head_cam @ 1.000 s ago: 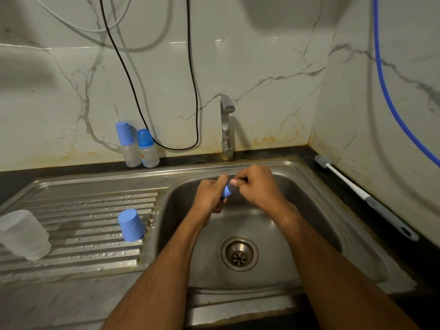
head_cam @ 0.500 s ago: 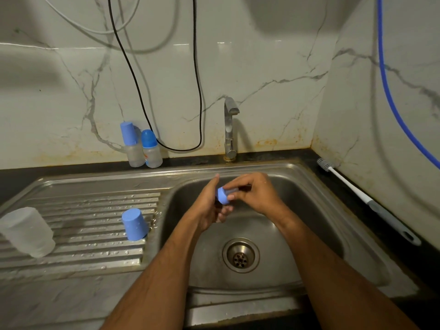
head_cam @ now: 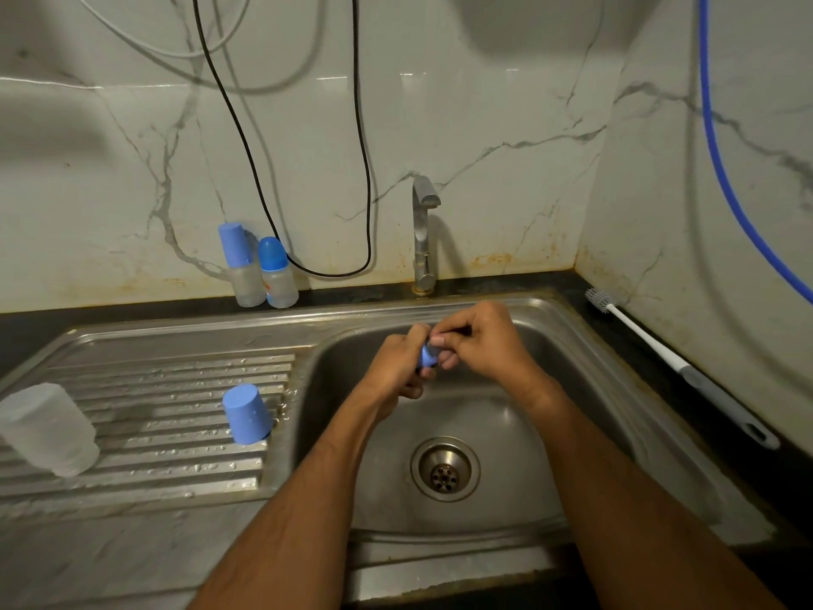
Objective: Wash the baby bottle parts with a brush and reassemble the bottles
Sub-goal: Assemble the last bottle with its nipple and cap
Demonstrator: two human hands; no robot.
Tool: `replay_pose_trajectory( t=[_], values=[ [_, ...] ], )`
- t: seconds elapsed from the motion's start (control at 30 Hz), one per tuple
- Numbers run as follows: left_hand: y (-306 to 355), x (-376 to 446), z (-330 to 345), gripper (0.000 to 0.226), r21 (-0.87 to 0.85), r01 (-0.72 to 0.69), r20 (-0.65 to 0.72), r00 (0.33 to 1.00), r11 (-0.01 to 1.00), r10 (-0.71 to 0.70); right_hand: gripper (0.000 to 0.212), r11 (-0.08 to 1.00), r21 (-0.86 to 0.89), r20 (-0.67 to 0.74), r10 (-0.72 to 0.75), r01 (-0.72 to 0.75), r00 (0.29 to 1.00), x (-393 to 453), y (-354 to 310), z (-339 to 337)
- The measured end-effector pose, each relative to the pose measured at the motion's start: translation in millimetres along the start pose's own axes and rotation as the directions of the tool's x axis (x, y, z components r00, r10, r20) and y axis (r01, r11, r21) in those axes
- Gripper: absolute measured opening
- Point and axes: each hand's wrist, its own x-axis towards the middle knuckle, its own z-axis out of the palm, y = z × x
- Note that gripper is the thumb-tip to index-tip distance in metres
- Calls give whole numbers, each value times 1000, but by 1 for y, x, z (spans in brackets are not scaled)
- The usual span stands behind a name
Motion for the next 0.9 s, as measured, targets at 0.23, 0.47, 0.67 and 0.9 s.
replay_pose_trajectory(
  t=[0.23,0.47,0.67,0.9],
  values=[
    [-3,-2,-3,49,-53,97,99,991,994,-92,18,996,56,114,63,-70,991,-1,-2,-6],
    [-11,-3,-9,68,-292,216,182,969,932,-168,35,989,-109,105,-87,98,991,-6,1,9],
    [-10,-1,6,57,-153,-80,-85,994,985,68,20,997,-81,-37,-15,12,999,-7,8,9],
    [-10,5,5,51,-70,0,-234,972,998,-17,38,996,-51,-8,-70,70,997,-6,9,14]
  ],
)
